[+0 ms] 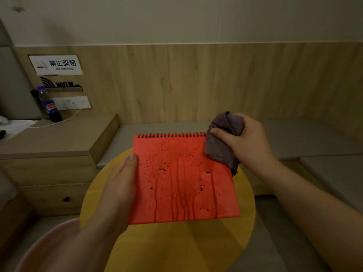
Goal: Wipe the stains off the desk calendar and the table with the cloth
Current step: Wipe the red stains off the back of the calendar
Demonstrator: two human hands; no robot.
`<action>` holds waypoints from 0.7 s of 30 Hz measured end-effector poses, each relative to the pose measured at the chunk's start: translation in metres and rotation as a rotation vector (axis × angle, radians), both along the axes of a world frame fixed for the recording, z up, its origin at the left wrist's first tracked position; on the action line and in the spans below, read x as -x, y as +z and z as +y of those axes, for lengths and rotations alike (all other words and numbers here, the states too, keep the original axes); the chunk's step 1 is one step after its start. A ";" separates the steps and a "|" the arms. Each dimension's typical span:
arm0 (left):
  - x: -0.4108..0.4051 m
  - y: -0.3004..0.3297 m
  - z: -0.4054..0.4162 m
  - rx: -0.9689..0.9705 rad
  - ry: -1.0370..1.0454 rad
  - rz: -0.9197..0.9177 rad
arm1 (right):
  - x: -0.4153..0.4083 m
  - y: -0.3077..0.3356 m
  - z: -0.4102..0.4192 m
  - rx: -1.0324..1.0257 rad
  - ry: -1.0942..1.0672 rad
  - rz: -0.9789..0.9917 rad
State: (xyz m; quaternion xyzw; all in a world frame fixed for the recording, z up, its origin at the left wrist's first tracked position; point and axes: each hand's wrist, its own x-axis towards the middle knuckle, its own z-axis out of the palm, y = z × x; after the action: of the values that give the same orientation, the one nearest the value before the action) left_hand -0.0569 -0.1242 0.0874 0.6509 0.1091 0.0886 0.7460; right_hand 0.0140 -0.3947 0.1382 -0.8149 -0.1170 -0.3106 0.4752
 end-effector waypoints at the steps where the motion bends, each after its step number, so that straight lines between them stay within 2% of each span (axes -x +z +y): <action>1: 0.001 -0.001 0.000 -0.002 -0.002 0.000 | 0.000 -0.003 0.000 0.033 -0.013 -0.017; 6: 0.000 -0.003 0.000 -0.003 0.008 -0.007 | 0.007 -0.012 -0.001 0.224 -0.030 -0.125; 13: -0.004 -0.014 0.004 -0.029 0.049 0.002 | 0.022 -0.027 0.002 0.241 0.019 -0.095; 21: -0.006 -0.018 0.009 -0.051 0.082 0.007 | 0.059 -0.049 0.002 0.261 0.058 -0.153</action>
State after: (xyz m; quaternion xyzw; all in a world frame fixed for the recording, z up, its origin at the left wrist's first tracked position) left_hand -0.0507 -0.1155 0.0696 0.6649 0.1360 0.1196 0.7247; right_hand -0.0448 -0.3930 0.0892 -0.8398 -0.2159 -0.3400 0.3639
